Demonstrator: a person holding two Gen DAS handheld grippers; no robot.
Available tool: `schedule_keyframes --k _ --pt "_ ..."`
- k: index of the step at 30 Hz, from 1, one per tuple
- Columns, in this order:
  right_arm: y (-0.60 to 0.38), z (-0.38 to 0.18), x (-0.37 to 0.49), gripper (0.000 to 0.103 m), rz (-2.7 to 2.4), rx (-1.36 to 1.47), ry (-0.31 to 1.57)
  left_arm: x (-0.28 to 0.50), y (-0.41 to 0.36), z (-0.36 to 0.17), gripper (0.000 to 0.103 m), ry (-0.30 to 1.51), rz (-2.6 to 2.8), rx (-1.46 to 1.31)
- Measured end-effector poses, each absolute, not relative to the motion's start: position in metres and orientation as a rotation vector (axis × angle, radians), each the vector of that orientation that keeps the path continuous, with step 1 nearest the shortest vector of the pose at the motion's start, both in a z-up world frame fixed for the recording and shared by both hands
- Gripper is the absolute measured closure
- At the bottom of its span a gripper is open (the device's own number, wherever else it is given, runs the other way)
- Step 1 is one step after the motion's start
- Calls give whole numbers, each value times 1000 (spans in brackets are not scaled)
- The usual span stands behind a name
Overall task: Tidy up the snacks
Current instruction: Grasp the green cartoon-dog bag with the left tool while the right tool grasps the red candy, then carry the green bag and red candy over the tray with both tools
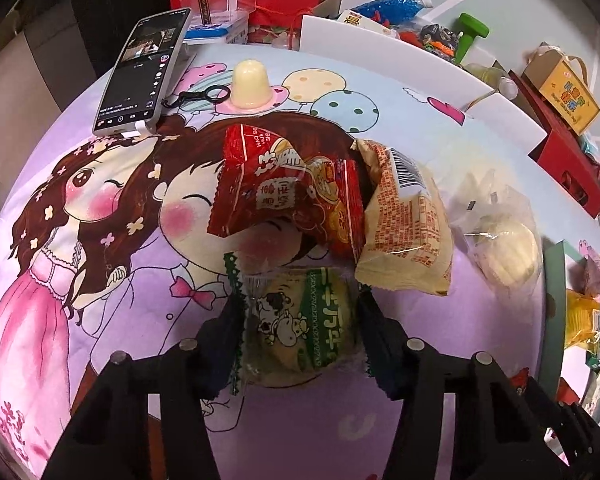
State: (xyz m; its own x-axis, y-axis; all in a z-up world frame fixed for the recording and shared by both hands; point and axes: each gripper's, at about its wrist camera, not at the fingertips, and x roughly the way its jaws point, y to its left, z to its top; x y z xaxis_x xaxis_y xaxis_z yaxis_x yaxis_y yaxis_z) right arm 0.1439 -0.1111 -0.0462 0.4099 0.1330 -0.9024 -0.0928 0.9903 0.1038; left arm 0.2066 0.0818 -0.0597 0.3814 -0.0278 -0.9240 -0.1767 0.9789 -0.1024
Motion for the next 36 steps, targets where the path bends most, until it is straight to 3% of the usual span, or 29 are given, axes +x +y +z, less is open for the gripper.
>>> schedule_keyframes --k 21,36 --pt "-119 -25 137 72 153 75 1088 186 99 -32 49 1132 151 -206" --pt "-142 -1 132 72 128 142 1028 171 72 15 49 1004 112 -155"
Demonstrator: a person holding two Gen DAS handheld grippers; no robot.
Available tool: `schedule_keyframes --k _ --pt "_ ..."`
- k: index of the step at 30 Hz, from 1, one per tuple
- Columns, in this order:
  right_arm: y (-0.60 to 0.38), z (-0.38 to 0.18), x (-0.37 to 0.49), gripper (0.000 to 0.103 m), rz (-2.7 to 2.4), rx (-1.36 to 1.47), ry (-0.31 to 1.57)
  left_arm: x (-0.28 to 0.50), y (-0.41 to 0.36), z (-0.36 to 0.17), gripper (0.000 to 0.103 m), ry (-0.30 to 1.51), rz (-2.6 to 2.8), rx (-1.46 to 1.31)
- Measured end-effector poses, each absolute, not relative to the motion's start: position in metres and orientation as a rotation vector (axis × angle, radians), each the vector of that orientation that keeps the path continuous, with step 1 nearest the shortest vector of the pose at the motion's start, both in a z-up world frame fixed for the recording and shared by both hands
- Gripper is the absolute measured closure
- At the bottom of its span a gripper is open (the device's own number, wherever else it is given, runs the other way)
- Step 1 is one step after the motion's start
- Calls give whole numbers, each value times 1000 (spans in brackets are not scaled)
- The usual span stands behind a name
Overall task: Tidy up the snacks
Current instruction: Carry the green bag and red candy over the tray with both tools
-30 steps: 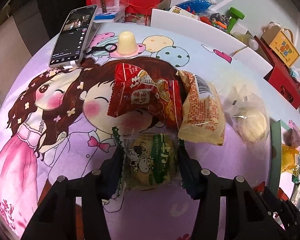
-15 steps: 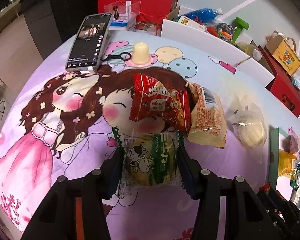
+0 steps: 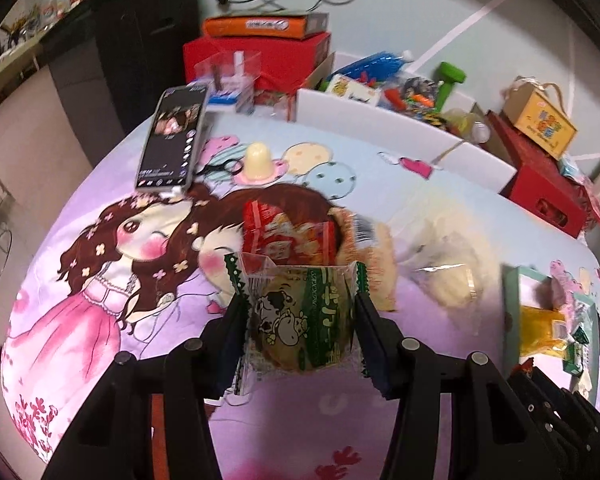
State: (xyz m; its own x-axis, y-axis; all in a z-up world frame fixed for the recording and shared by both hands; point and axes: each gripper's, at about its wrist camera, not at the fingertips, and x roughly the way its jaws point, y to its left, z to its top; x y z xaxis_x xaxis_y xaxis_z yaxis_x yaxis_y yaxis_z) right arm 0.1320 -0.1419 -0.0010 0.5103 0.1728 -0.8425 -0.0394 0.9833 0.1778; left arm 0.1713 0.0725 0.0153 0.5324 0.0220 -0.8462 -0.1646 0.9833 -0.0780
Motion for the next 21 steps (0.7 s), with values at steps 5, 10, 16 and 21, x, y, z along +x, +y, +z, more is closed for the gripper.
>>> schedule_keyframes --k 5,10,16,21 --pt "-160 8 129 72 94 175 1007 167 48 27 49 976 56 -120" --pt "-187 17 126 72 29 213 979 163 17 37 49 955 -13 -81" --pt "-238 28 116 72 -109 280 939 155 -31 46 49 927 -128 -25" --pt "-281 37 105 72 -212 341 902 145 -75 48 49 918 -238 29"
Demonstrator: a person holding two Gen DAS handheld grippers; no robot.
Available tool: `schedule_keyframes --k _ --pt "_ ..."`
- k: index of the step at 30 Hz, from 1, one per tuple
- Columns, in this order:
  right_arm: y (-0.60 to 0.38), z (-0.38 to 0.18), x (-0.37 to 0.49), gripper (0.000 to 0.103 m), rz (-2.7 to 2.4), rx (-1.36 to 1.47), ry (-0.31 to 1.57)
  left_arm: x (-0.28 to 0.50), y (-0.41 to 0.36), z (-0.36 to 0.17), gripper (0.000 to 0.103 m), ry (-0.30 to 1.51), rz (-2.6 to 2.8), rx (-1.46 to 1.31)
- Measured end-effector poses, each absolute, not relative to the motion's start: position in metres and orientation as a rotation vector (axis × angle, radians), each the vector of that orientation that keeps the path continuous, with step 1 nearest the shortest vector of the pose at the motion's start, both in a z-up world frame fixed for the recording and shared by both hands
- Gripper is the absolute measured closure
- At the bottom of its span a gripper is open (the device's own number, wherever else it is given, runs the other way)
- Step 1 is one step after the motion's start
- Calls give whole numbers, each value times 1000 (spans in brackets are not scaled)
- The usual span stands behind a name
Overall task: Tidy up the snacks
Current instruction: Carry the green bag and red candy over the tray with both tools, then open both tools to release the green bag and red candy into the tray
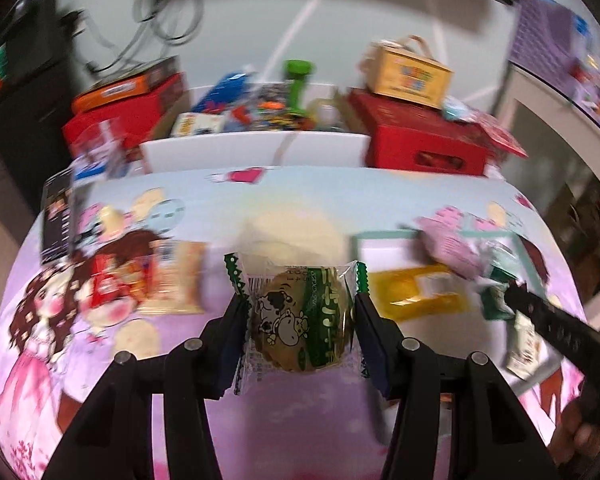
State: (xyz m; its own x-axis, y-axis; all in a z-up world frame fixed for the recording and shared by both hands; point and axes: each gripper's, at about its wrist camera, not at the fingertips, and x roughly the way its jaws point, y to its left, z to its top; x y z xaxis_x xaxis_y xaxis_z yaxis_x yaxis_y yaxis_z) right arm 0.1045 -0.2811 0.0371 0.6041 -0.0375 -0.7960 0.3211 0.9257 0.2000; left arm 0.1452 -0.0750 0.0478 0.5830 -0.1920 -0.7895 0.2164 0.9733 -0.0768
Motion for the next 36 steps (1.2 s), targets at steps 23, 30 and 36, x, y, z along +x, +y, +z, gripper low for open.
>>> schedule_keyframes --k 23,30,36 --pt "-361 33 73 71 -343 490 882 121 -202 7 48 942 -479 249" --pt "-353 21 80 70 -315 480 928 121 -205 0 47 952 -485 255" --pt "-348 17 84 69 -310 465 952 122 -203 2 45 965 -493 245"
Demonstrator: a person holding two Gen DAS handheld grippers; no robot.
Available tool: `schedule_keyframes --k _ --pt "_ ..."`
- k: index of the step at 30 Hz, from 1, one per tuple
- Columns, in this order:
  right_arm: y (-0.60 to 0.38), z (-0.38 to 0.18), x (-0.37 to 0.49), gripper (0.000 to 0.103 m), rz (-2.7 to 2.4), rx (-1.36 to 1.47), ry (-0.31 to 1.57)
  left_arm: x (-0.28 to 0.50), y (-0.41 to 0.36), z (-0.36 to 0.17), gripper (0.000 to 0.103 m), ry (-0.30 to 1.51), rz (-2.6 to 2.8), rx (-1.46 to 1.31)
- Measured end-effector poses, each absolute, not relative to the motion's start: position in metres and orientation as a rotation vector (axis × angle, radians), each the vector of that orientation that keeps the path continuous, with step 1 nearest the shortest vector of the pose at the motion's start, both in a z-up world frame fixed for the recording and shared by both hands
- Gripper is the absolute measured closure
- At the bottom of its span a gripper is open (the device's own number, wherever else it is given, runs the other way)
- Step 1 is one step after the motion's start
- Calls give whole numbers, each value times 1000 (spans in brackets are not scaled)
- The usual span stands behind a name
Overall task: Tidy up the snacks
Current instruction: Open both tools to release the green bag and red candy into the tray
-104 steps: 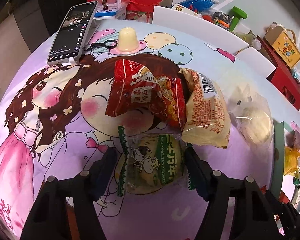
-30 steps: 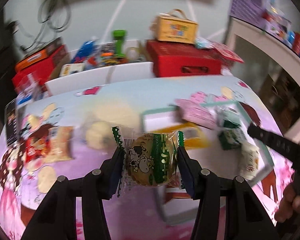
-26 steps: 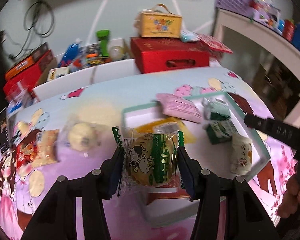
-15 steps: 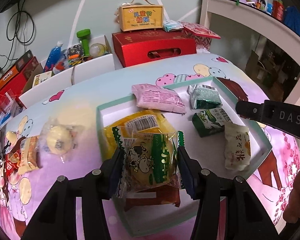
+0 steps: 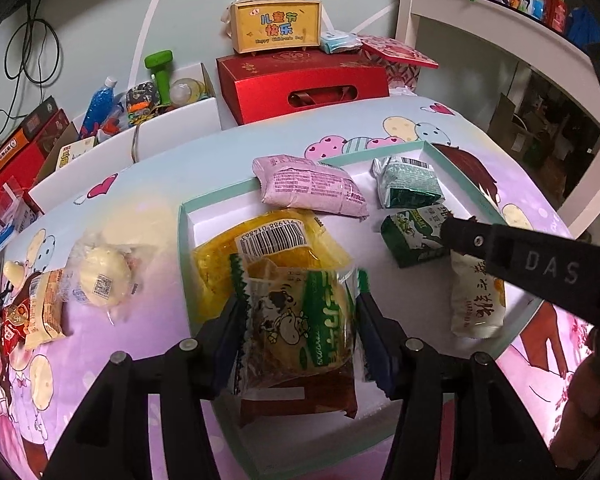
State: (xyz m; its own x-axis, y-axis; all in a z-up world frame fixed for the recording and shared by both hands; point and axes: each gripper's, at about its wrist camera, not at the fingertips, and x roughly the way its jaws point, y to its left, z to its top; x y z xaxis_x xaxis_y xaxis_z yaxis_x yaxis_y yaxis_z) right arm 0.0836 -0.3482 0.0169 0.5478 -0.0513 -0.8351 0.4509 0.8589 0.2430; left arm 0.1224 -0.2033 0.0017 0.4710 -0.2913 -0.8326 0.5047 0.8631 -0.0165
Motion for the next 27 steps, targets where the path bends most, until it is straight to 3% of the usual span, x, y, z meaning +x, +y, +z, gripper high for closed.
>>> schedule_keyframes --k 3,11,13,16,19,24,27 --pt "-349 15 84 66 -311 474 961 122 -202 3 39 968 -488 240" --pt "-353 12 83 62 -335 481 972 124 -194 10 38 964 -480 215" --pt "-352 12 84 49 -333 480 974 126 -190 10 38 971 -465 206" --pt "-350 11 85 39 -328 472 976 132 -181 6 34 994 -424 186" --pt "-349 9 86 25 -322 475 977 140 -167 1 22 1021 -364 146" --pt "-348 7 87 11 -319 466 971 151 -146 -4 8 1030 -279 101" --pt "-346 7 89 0 -314 456 965 155 -135 -3 8 1016 -249 69"
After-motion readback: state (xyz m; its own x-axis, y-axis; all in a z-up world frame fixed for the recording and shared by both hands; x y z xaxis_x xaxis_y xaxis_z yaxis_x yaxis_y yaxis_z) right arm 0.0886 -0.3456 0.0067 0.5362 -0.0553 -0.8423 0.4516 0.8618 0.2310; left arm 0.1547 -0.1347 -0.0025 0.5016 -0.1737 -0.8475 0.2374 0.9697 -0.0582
